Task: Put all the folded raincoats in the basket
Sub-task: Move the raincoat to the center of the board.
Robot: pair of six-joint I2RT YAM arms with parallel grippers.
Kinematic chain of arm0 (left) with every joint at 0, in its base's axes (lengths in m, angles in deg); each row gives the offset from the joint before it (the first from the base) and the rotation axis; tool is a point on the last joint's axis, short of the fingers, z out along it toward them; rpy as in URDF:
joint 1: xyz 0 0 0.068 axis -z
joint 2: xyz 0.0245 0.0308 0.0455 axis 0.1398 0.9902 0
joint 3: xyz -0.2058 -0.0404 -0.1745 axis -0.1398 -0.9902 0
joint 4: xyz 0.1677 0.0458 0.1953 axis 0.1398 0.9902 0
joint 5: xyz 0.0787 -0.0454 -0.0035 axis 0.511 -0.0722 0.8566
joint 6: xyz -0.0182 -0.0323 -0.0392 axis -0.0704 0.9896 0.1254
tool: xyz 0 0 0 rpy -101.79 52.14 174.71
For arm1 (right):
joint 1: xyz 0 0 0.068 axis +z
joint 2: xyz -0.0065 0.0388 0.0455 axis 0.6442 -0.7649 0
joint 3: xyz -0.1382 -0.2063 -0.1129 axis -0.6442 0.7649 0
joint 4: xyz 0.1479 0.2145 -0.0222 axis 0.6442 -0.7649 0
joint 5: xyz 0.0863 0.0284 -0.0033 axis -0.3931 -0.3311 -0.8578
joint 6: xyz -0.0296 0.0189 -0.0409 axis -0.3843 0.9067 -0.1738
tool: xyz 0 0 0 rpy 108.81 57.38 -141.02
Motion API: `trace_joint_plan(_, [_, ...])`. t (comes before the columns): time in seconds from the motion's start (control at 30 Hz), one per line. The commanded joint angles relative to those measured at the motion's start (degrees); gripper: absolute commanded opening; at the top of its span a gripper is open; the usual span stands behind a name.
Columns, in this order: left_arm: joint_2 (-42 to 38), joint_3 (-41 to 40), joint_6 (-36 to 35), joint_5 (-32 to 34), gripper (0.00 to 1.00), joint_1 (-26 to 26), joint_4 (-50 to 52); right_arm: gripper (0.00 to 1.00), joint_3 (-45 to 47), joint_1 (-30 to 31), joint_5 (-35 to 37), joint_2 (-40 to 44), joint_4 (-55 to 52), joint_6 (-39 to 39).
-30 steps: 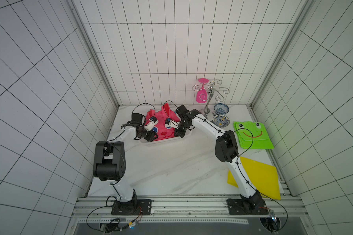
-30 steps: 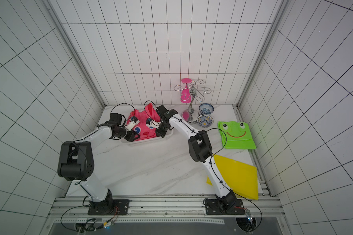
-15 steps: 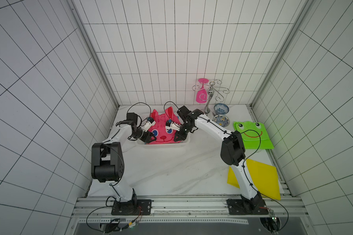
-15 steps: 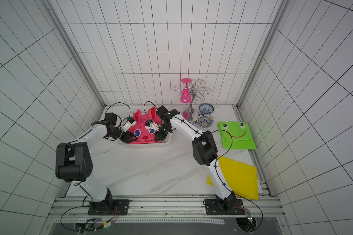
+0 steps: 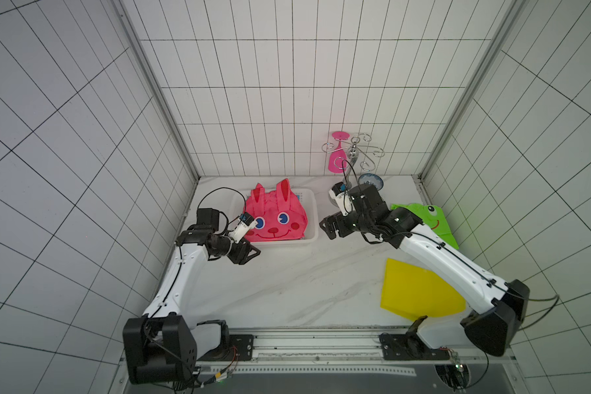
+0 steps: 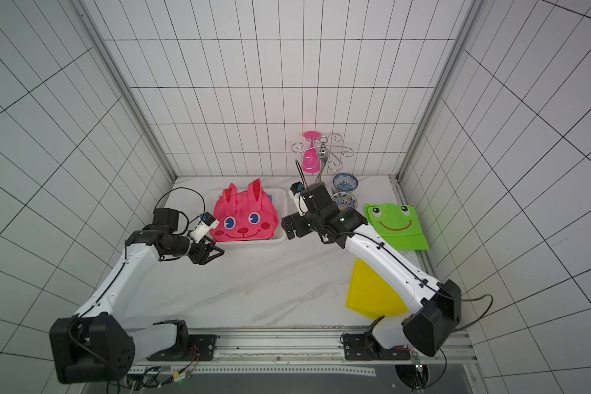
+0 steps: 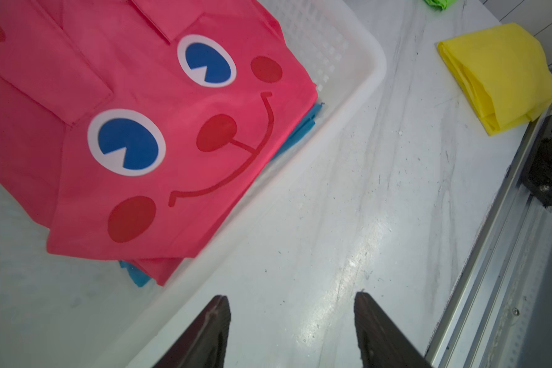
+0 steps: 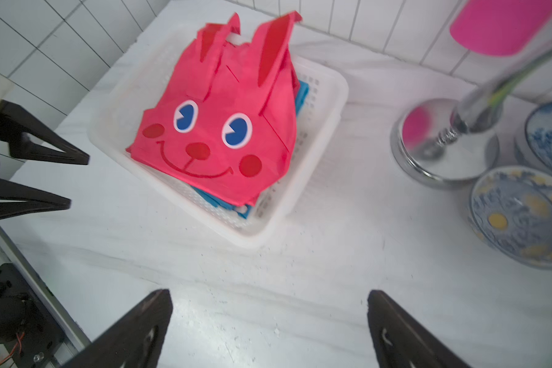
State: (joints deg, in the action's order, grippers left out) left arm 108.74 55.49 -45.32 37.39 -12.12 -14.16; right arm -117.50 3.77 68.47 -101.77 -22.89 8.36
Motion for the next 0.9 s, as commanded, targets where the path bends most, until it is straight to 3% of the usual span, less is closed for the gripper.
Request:
trace_joint_plan(0.0, [-4.4,-5.3,-2.2,1.3,0.66,-0.5,-2.7,0.99,13.4,-1.1,7.3,6.5,3.1,9.4])
trace_joint_plan(0.13, [-8.5,-11.8,-2.4,2.5,0.68,-0.3,-8.3,0.99,24.0,-3.7,19.0,12.7,-2.2,23.8])
trace_joint_plan(0.27, [-10.7,-14.9,-2.5,4.1,0.69,-0.4,-10.1,0.99,29.2,-9.1,23.2,16.3,-11.2,35.8])
trace_joint_plan(0.47, [-10.7,-15.5,-1.7,5.0,0.7,-0.4,-10.9,0.99,35.9,-17.7,11.9,16.1,-10.4,42.5])
trace_joint_plan(0.63, [-10.5,-15.7,-1.6,4.6,0.7,-0.1,-11.3,0.99,40.5,-17.7,5.7,12.1,-5.8,45.5])
trace_joint_plan(0.87, [-10.4,-15.6,-1.4,4.6,0.7,0.2,-10.8,0.93,44.0,-14.8,-11.8,4.2,10.4,39.4])
